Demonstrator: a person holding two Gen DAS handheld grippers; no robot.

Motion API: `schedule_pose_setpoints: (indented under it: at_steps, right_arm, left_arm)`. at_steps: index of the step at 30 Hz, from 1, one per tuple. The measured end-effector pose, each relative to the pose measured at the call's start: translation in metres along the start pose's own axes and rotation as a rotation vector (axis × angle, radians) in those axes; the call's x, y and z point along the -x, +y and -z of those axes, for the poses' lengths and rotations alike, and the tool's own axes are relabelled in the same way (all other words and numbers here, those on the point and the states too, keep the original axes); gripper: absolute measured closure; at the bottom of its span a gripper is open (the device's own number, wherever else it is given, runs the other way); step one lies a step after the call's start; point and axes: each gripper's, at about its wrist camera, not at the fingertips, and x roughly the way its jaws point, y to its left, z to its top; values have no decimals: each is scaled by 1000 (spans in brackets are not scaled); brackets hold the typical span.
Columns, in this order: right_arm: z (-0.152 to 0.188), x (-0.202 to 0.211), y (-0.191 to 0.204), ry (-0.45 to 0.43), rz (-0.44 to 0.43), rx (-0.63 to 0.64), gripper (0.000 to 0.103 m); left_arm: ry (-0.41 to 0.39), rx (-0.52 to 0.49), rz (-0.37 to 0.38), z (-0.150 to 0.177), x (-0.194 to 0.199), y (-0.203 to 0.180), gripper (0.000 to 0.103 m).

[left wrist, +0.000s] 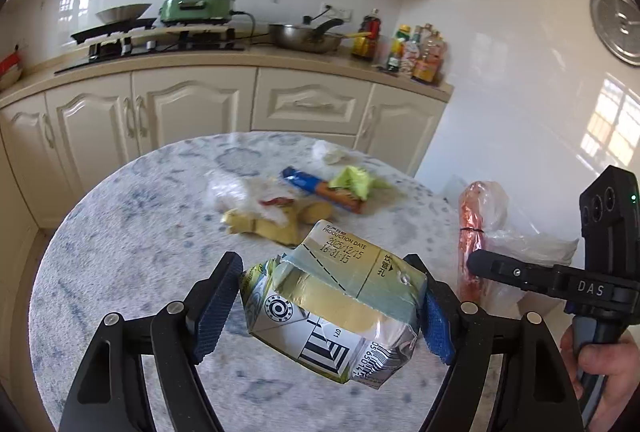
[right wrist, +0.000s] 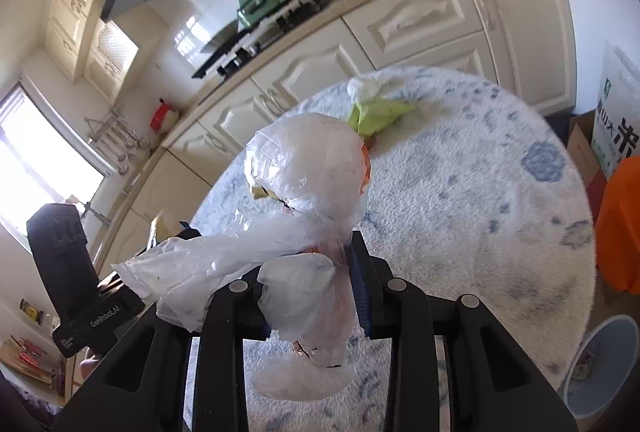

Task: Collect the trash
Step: 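Carry both items to the blue bin and open both tools over it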

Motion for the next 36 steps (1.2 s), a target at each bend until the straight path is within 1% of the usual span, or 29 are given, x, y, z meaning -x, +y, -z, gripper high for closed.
schedule_pose_setpoints:
  at_steps: [6,10,12,15,16,18,19,22,24,27,29,33,36]
  right_arm:
    - [-3,34,-2,-68,9,0,72]
    - [-6,81,-9,-157,57,-2,72]
    - [-7,107,-15,-204,102,-8,72]
    - [-5,147,-29,-263,187,-19,72]
    - [-3,158,-35,-279,215,-26,72]
    - [3,183,-51,-309,270,-55,72]
    - [6,193,-58,-321,293,-70,72]
    - [22,229,-86,-358,372,-128,72]
    - [32,249,-102,-374,425,-165,72]
    - [54,282,-129,-385,539,-218,72]
    - [65,296,-145,-382,602,-246,72]
    - [89,314,-180,-358,700,-308,72]
    - [102,312,-206,-325,746,-347,72]
  left_arm:
    - [-17,-61,27,-9,9,-31,27]
    - [-32,-124,58,-21,12,-70,27]
    - [-39,-154,77,-26,12,-89,27]
    - [-39,-204,134,-32,7,-125,27]
    - [-34,-225,162,-33,4,-142,27]
    - [-26,-256,203,-33,-2,-164,27]
    - [-19,-282,234,-31,-6,-182,27]
    - [4,-336,304,-27,-18,-224,27]
    - [30,-367,352,-22,-27,-251,27]
    - [79,-407,430,-8,-42,-295,27]
    - [108,-434,464,1,-51,-319,27]
    - [176,-470,520,19,-75,-358,28]
    - [233,-485,546,29,-99,-380,28]
